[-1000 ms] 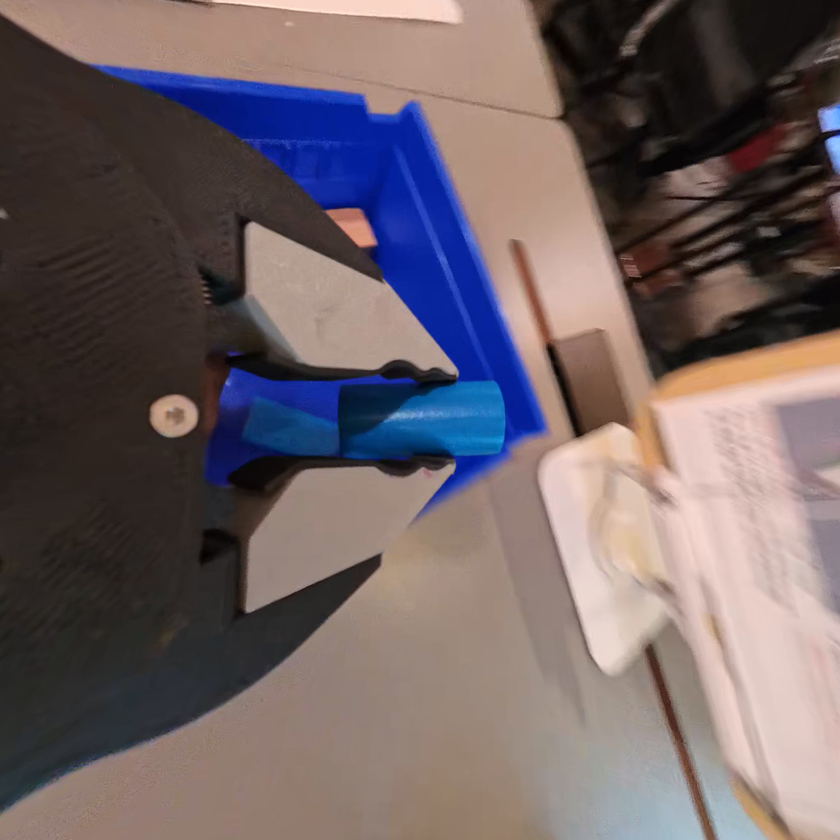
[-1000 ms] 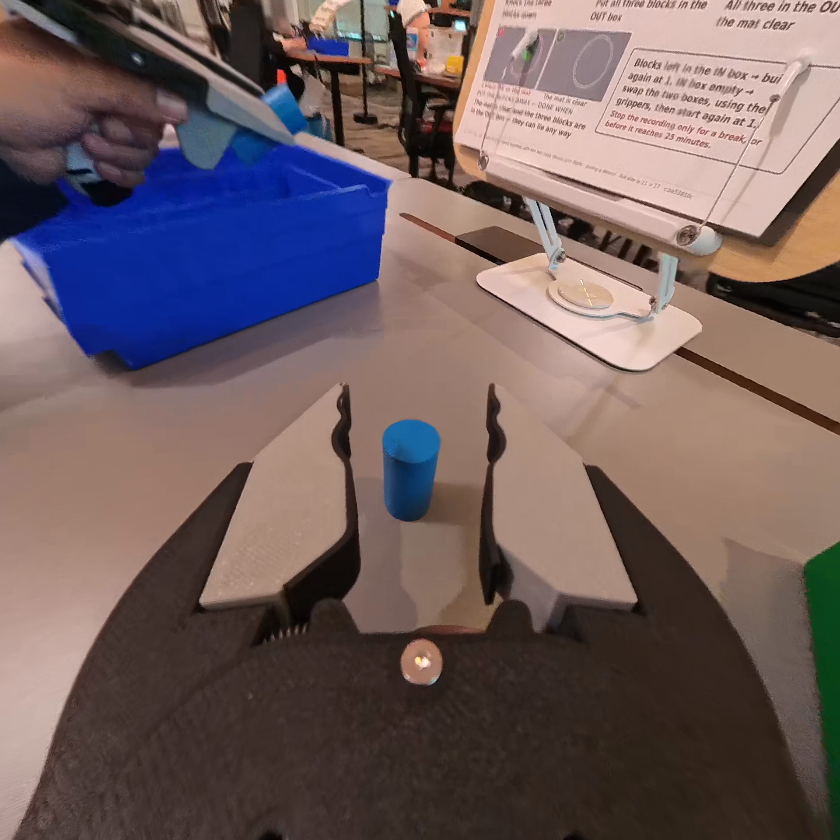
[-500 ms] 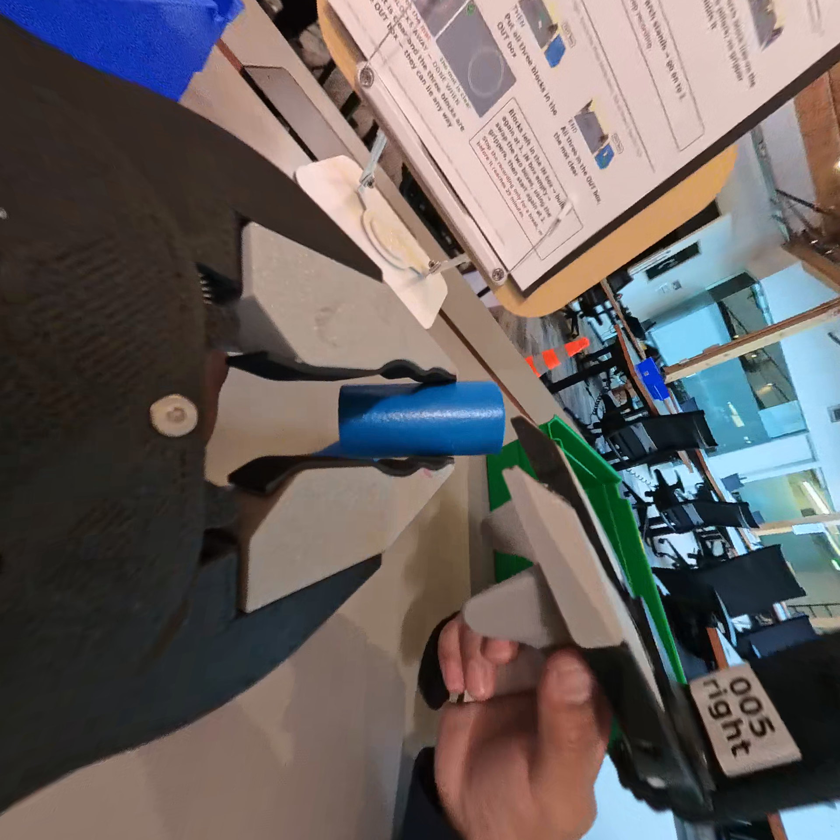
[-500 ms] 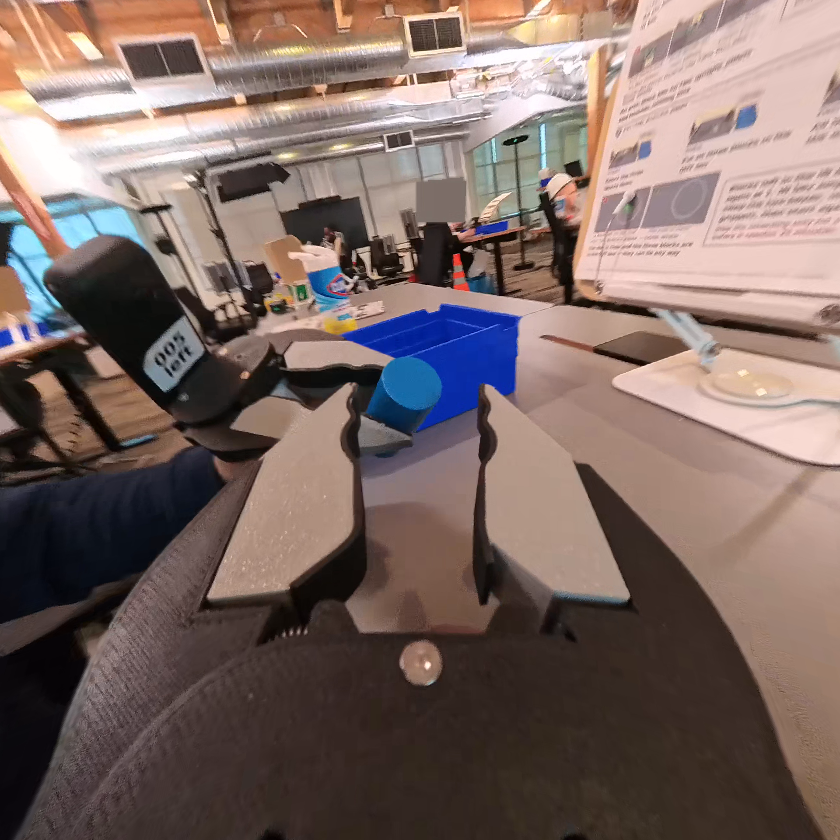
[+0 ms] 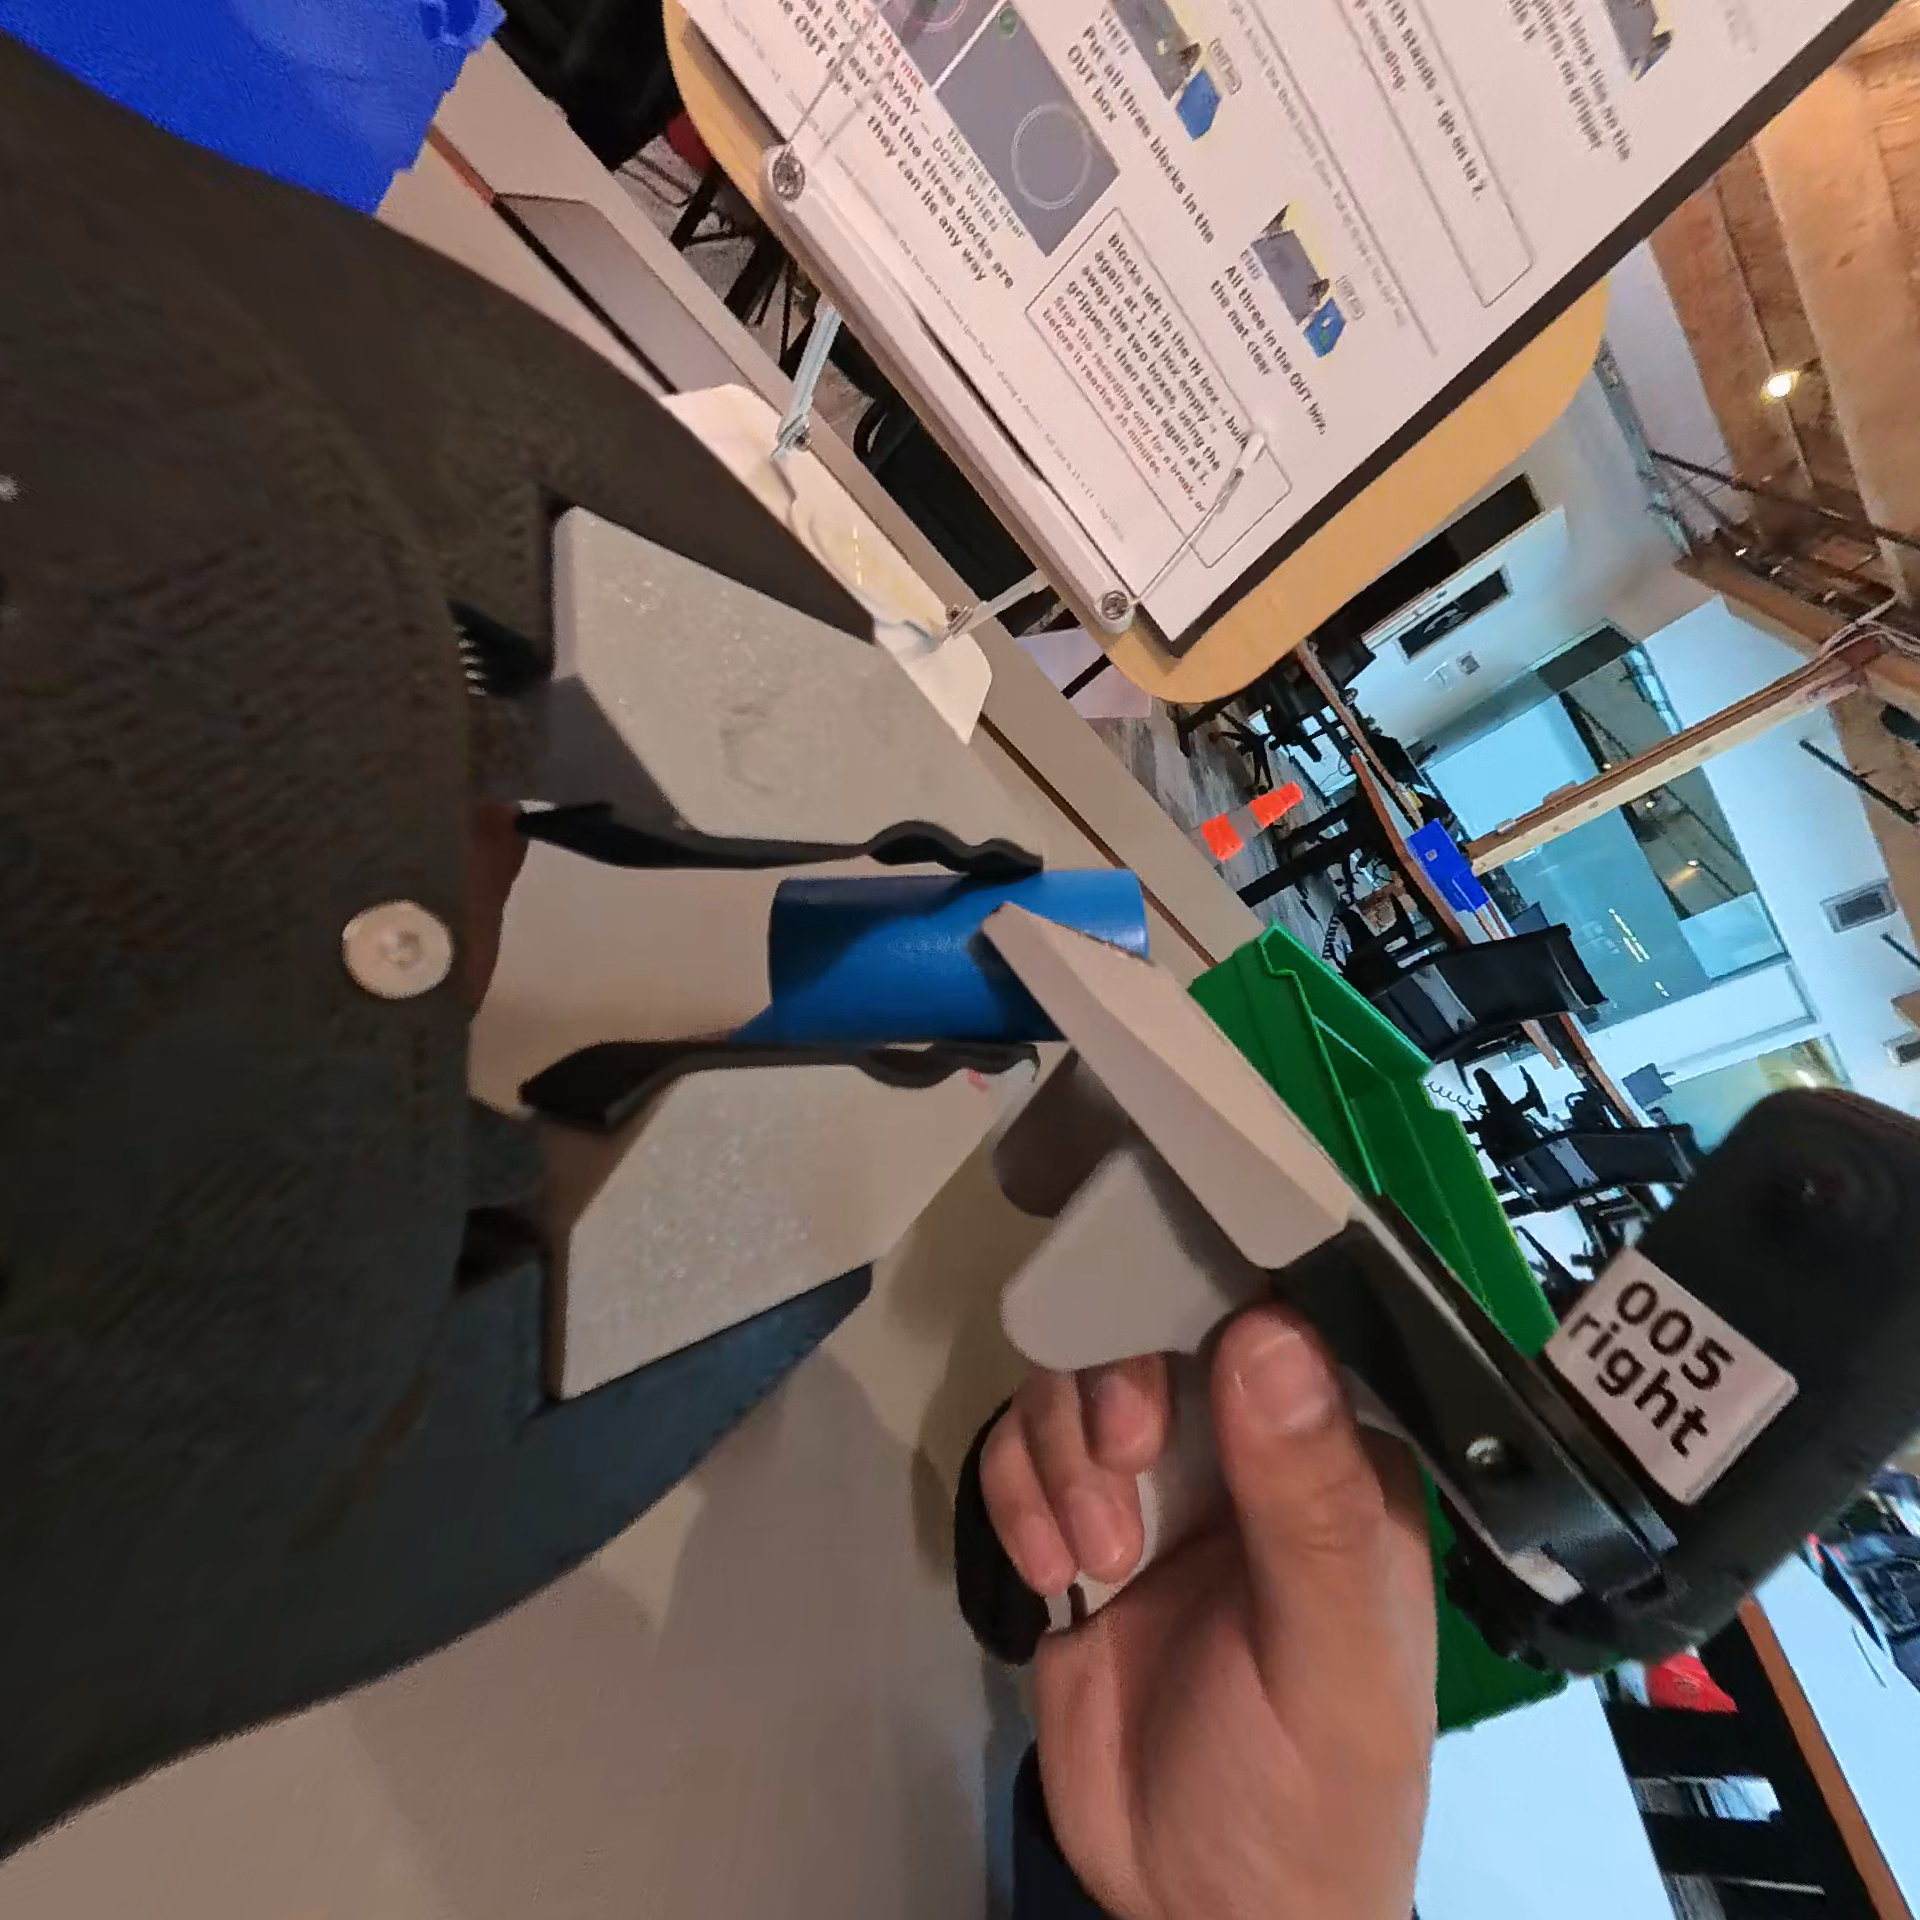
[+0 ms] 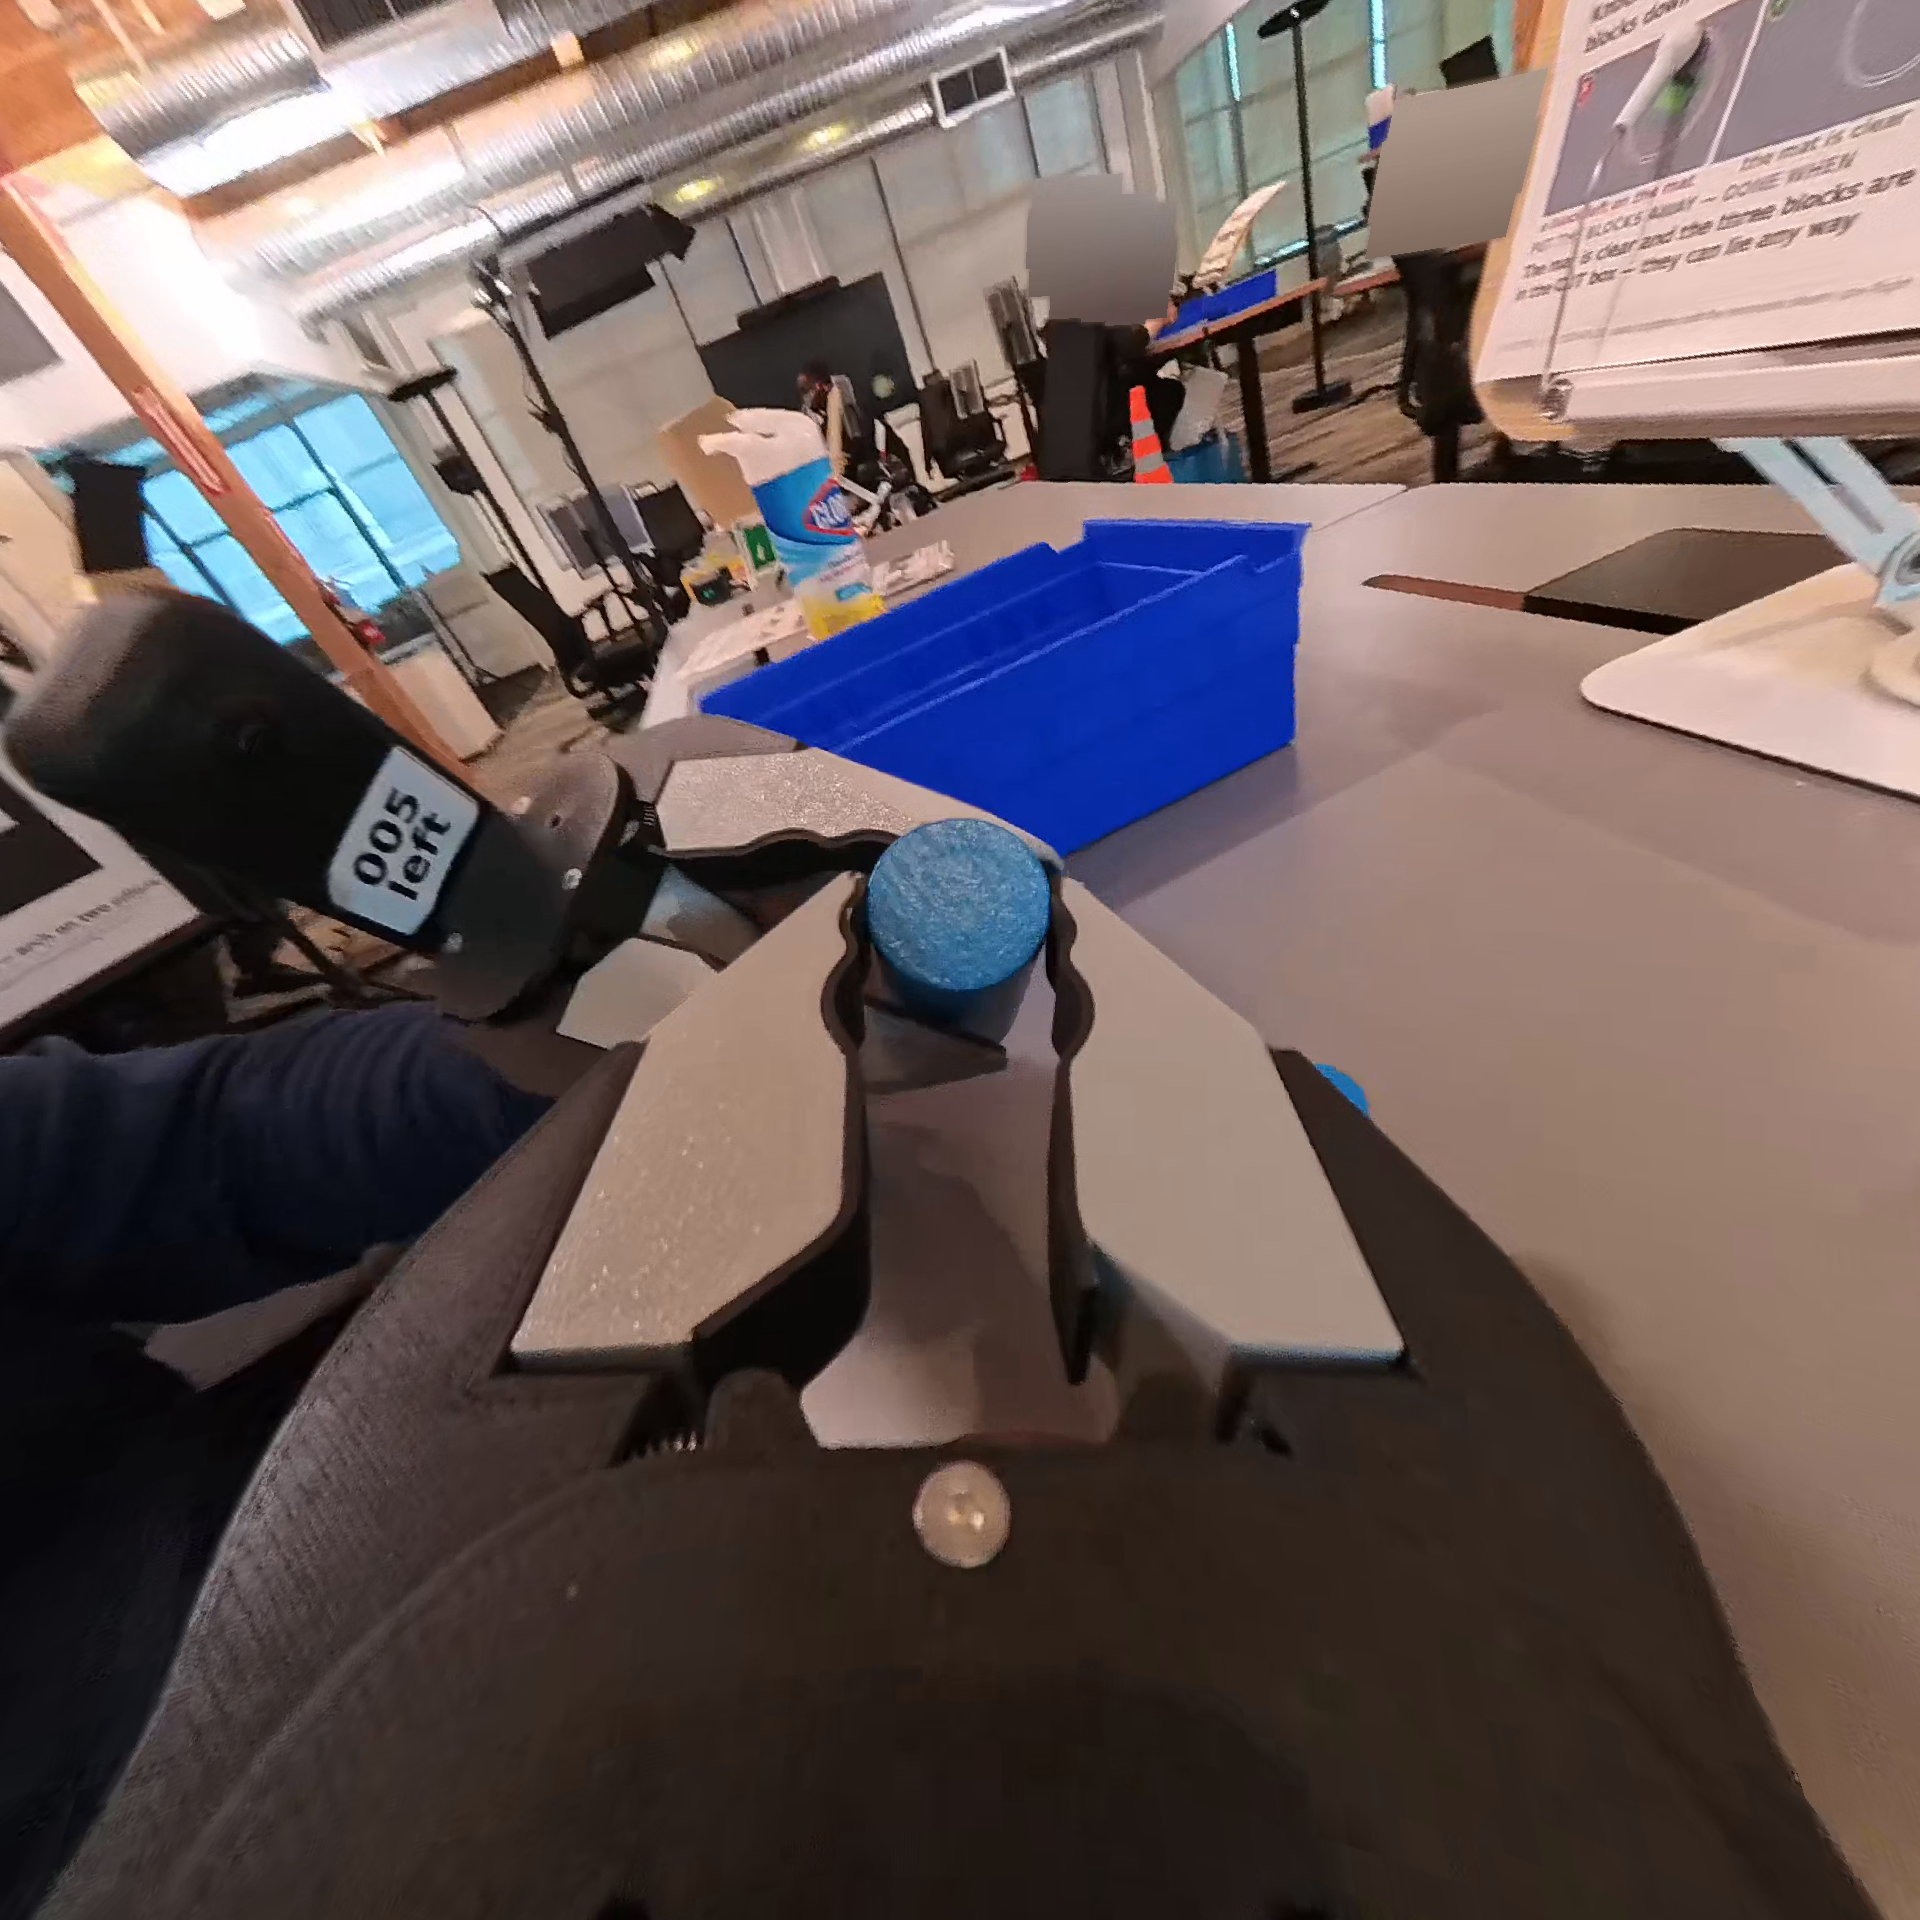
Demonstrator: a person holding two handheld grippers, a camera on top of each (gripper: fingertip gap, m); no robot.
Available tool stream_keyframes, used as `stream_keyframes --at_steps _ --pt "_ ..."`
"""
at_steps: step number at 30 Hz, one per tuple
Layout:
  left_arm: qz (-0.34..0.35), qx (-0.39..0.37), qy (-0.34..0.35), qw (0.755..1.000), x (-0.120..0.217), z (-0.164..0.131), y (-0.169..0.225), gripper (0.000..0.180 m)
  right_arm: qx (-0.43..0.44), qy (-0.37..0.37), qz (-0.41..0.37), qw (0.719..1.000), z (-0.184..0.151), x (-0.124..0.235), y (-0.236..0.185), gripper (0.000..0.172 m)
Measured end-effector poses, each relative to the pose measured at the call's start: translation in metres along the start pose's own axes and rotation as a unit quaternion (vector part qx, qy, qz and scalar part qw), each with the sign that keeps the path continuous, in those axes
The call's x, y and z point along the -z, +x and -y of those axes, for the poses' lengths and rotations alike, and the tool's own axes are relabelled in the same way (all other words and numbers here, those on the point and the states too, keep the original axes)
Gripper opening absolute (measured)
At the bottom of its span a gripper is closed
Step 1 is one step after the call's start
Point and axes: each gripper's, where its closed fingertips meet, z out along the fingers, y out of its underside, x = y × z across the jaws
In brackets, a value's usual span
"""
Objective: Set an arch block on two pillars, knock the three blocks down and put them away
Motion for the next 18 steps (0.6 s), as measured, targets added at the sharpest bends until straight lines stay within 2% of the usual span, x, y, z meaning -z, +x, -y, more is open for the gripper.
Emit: stream_keyframes --at_steps 9,16,18 --pt "0.011 -0.007 -0.044 0.999 -0.006 -0.020 0.001 0.034 0.126 -0.071 -0.113 0.983 -0.019 -0.009 0.013 0.030" --pt "0.006 0.011 -0.081 0.997 -0.008 -0.038 -0.003 0.035 0.115 -0.059 -0.124 0.984 -0.016 -0.007 0.018 0.030" --pt "-0.011 0.028 -0.069 0.997 -0.007 -0.035 0.000 0.031 0.100 -0.053 -0.108 0.988 -0.014 -0.007 0.015 0.030"
